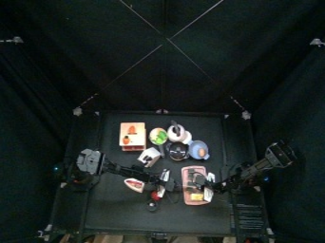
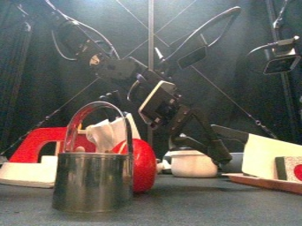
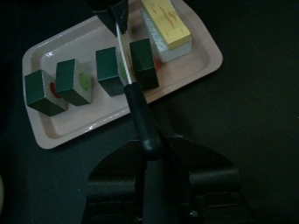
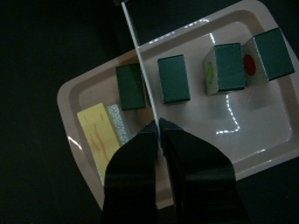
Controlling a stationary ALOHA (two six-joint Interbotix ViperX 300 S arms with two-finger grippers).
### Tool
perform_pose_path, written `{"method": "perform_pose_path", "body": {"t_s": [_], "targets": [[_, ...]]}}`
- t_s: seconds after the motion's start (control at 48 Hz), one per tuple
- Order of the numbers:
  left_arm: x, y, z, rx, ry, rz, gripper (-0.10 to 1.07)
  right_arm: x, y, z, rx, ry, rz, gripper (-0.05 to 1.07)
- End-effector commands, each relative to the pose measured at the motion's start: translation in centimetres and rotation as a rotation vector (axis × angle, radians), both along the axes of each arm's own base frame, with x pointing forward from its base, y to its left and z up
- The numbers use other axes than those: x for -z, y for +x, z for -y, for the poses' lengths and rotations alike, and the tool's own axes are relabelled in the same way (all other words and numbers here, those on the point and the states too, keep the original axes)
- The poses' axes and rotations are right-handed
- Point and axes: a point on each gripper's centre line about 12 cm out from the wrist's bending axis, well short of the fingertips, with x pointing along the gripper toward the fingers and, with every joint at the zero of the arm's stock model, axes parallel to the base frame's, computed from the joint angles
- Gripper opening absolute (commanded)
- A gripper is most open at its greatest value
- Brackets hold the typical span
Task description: Cut sushi roll
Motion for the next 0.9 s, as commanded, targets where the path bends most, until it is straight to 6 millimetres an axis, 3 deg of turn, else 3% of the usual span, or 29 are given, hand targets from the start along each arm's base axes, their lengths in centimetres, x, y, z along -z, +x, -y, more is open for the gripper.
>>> {"method": "perform_pose_path", "body": {"t_s": [0.0, 0.646, 0.875], "targets": [[-2.3, 0.4, 0.3, 0.008, -0.004, 0.054, 0.60, -1.2, 0.4, -0.2, -0.002, 0.012, 0.039, 0.39], [-5.6, 0.5, -0.2, -0.016, -0.032, 0.119, 0.63, -3.7, 0.6, 0.3, -0.019, 0.006, 0.141, 0.39], [-6.3, 0.3, -0.4, -0.068, -0.093, 0.122, 0.78, -4.0, 0.5, 0.5, -0.017, 0.000, 0.152, 0.39]]}}
